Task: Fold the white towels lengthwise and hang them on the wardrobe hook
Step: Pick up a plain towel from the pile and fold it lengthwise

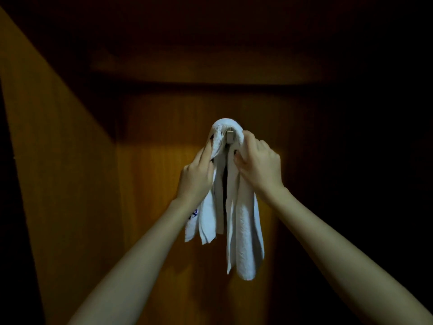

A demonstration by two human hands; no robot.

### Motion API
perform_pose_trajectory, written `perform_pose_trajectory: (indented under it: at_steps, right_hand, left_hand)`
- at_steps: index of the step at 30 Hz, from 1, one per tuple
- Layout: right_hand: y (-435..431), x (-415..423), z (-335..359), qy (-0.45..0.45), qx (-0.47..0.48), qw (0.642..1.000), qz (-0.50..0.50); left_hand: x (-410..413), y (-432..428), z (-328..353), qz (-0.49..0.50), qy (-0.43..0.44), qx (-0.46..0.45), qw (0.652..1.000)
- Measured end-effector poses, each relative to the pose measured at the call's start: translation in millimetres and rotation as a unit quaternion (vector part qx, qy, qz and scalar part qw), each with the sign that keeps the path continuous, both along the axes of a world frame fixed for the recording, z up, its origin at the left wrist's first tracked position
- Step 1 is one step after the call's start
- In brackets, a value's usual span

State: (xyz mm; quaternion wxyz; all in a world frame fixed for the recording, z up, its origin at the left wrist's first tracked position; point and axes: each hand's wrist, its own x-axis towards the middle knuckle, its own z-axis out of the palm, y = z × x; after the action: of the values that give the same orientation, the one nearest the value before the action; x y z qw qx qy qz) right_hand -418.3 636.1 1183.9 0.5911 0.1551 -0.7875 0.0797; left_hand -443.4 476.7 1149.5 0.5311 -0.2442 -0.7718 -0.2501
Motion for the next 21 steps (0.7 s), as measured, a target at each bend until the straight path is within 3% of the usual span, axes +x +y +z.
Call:
perform_pose_trajectory:
  at_steps: [4,7,14,18,21]
  right_hand:
    - [15.3,5.6,6.0,-0.011,0.014,0.999,0.047]
    - [24.6,7.0,14.9,0.007,0.010,0.996,0.090]
    - [21.0,0.9,11.0,-0.018,0.027,0.995,0.098]
    - [17.6,-3.4,6.3,0.001,0.017,0.995,0.095]
    - [19.6,-7.5,15.7,-0.007,0.006,0.995,0.094]
  left_hand:
    - [10.2,-19.4,-0.7,-0.029,0.099,-0.028,0.994]
    - [14.7,-29.2,2.9,-0.026,0.125,-0.043,0.991]
    - [11.6,-7.9,-23.2,-0.004,-0.040,-0.058,0.998]
    - [3.5,1.7,-11.3,0.014,-0.056,0.012,0.998]
    - [-5.8,1.4,2.1,-0.020,-0.058,-0.008,0.998]
